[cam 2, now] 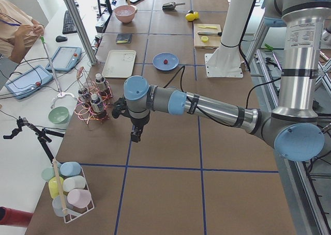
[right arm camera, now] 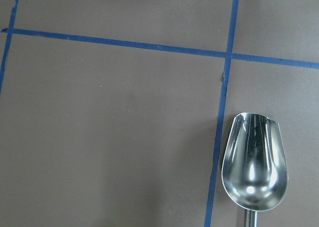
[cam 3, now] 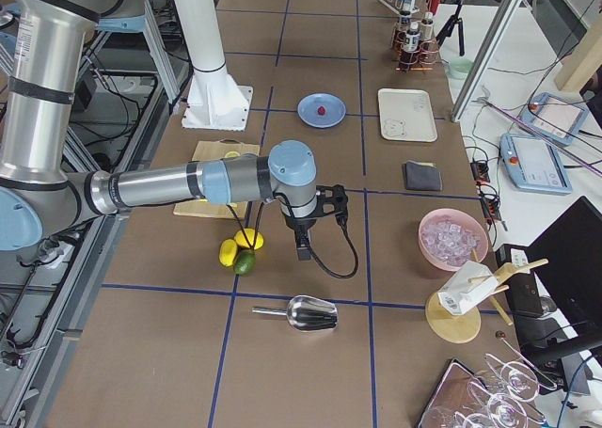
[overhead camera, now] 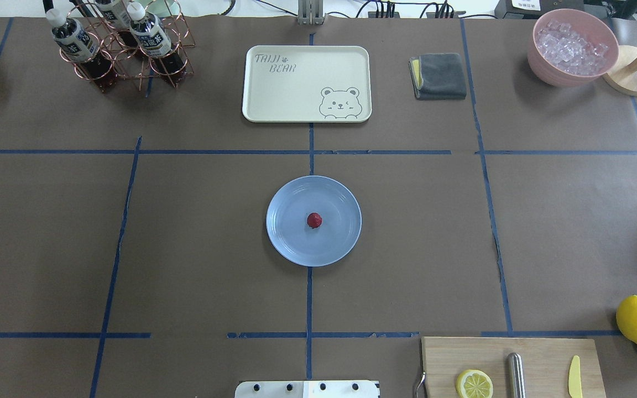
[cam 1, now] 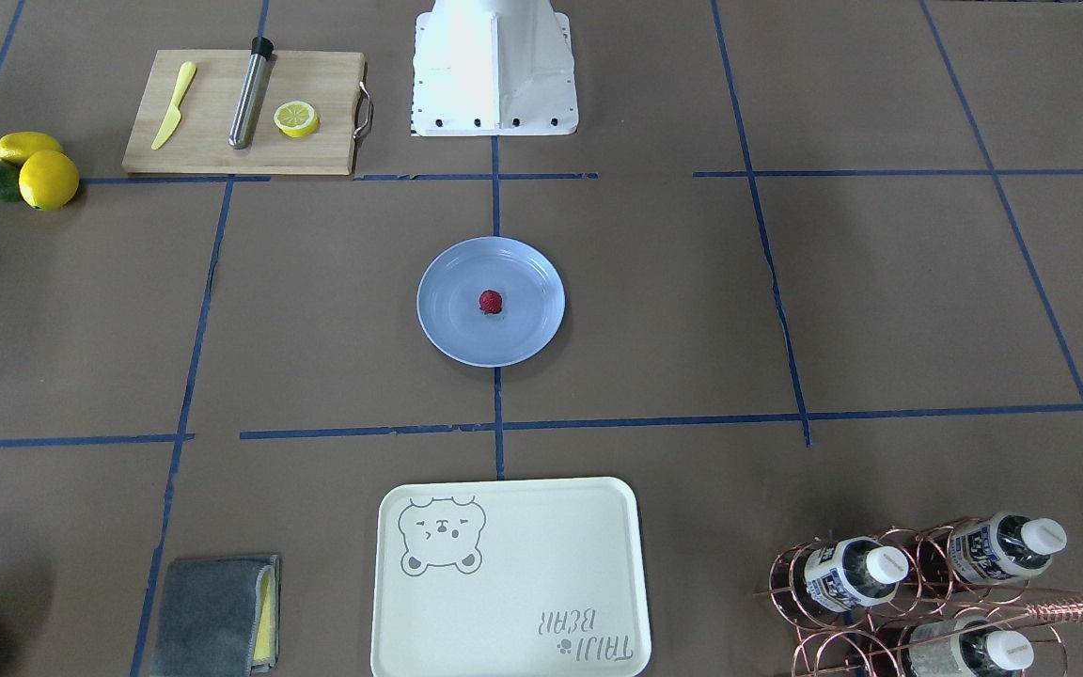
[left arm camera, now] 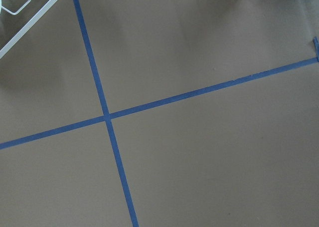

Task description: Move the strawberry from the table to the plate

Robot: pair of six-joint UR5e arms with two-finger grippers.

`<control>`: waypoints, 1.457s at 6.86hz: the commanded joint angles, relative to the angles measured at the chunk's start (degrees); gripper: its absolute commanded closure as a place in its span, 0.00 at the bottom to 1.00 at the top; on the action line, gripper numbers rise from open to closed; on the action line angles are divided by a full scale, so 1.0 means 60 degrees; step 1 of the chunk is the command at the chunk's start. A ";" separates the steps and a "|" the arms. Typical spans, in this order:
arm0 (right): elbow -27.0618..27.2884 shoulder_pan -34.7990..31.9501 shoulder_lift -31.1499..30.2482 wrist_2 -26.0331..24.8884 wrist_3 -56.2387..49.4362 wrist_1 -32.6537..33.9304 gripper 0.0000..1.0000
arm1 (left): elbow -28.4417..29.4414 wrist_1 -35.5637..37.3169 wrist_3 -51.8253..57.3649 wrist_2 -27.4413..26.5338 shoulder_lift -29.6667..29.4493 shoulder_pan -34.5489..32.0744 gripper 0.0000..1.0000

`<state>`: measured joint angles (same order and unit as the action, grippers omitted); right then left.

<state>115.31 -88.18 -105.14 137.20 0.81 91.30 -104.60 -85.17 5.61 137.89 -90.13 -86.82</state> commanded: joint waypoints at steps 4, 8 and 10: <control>-0.0717 0.0792 0.0588 -0.0175 0.0305 -0.0056 0.00 | 0.0266 -0.0028 0.0003 0.0017 0.0007 0.0013 0.00; -0.0790 0.1015 0.0780 -0.0029 0.0262 -0.0071 0.00 | 0.0776 0.0016 0.0032 0.0003 0.0137 -0.0118 0.00; -0.1317 0.1001 0.1350 -0.0043 0.0202 -0.0042 0.00 | 0.0954 0.0177 0.0018 0.0017 0.0284 -0.0265 0.00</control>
<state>108.66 -82.16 -98.52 137.03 2.18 90.96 -99.44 -84.51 5.73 137.92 -88.84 -88.05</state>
